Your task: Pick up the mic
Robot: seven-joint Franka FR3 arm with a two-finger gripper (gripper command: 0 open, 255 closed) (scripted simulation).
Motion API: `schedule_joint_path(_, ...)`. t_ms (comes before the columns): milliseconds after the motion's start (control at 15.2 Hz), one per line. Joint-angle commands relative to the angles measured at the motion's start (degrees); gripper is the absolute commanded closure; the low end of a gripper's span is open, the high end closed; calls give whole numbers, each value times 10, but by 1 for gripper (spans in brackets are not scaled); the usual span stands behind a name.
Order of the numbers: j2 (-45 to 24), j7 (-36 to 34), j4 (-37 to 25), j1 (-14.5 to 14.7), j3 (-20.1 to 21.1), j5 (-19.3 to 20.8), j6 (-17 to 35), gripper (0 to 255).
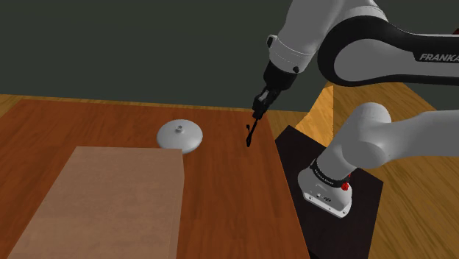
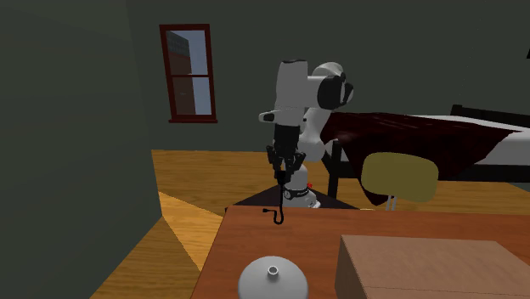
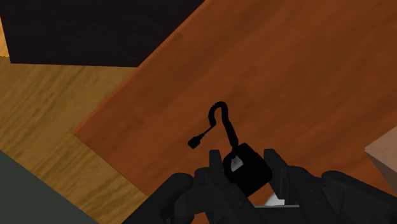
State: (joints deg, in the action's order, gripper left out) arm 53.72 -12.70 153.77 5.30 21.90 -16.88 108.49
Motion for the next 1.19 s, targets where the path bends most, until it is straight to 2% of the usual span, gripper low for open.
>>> schedule_joint_path(0, -2, -1, -1, 0, 1, 0, 1, 255)
schedule_joint_path(990, -14, -3, -120, -15, -27, 28, -106, 255)
schedule_joint_path(1122, -14, -4, -121, -15, -27, 28, -107, 255)
